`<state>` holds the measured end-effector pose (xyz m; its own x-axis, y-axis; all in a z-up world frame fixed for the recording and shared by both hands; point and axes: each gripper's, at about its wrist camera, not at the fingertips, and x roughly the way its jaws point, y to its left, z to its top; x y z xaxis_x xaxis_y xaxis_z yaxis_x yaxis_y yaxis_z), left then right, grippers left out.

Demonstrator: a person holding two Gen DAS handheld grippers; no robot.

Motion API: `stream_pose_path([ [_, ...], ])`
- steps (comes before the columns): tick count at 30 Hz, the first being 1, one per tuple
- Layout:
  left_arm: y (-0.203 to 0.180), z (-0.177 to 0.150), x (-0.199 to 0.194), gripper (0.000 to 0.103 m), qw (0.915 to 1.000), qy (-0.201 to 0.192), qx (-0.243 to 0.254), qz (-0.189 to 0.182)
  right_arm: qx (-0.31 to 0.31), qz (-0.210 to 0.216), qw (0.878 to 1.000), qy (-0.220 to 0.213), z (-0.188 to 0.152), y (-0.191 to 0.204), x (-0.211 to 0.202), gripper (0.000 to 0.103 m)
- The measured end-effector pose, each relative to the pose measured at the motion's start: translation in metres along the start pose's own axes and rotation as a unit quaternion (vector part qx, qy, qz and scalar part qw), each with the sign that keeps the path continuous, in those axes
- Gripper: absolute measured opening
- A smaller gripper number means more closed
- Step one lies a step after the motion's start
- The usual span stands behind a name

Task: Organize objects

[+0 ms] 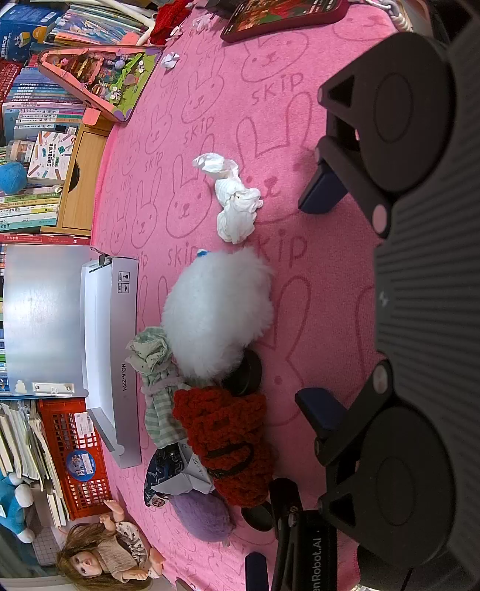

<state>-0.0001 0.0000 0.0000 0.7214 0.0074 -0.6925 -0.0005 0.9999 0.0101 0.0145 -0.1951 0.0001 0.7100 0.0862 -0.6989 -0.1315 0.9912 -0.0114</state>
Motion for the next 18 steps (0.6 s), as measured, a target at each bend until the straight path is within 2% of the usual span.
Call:
stream_pose_path([
  [18, 0.0011, 0.0009, -0.0008, 0.103, 1.0000, 0.003, -0.003, 0.001, 0.000, 0.000, 1.000, -0.001, -0.0012, -0.0005, -0.0003, 0.103],
])
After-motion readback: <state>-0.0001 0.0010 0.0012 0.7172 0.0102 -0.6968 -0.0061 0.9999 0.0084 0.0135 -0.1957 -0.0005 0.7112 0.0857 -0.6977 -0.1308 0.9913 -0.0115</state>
